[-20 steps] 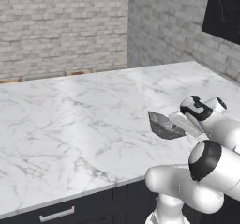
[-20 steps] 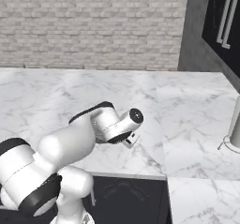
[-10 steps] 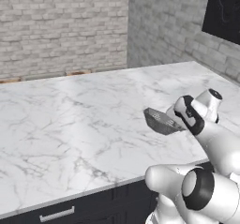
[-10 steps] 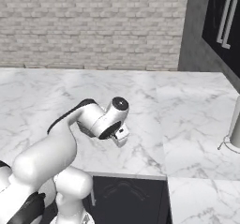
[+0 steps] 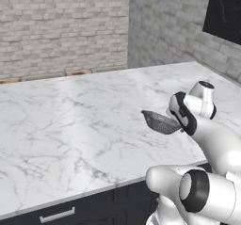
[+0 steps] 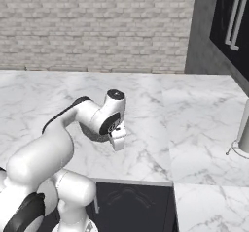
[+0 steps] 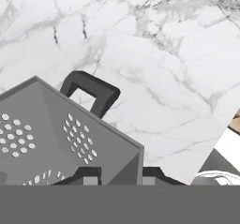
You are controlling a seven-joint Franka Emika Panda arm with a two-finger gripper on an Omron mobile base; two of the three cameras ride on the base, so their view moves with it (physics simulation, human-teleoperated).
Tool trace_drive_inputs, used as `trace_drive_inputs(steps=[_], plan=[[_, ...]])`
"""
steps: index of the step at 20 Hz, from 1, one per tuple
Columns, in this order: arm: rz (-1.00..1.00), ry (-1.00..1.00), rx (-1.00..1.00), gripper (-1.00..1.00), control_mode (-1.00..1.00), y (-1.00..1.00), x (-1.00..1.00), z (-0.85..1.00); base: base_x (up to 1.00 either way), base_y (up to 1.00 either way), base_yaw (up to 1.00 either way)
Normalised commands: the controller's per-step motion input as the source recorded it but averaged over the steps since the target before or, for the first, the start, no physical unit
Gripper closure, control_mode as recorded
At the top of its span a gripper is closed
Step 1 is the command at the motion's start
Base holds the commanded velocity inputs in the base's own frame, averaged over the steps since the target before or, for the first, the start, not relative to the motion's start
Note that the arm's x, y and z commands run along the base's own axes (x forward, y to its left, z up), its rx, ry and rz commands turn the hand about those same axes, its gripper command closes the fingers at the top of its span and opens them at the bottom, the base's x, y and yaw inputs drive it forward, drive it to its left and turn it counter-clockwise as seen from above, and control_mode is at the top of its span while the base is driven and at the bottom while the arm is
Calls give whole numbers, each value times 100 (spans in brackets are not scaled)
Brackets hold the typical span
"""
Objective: Pick the colander and strainer and place them in the sink. Then turn on the water.
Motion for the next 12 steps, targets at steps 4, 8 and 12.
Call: trace_drive_inputs(steps=[4, 8, 12], plan=[[-10, -1, -12, 100, -100, 0, -19, 36, 0, 0, 0], [-2, -17, -18, 100, -100, 0, -23, 43, 0, 0, 0], [3, -16, -16, 100, -100, 0, -33, 41, 0, 0, 0]])
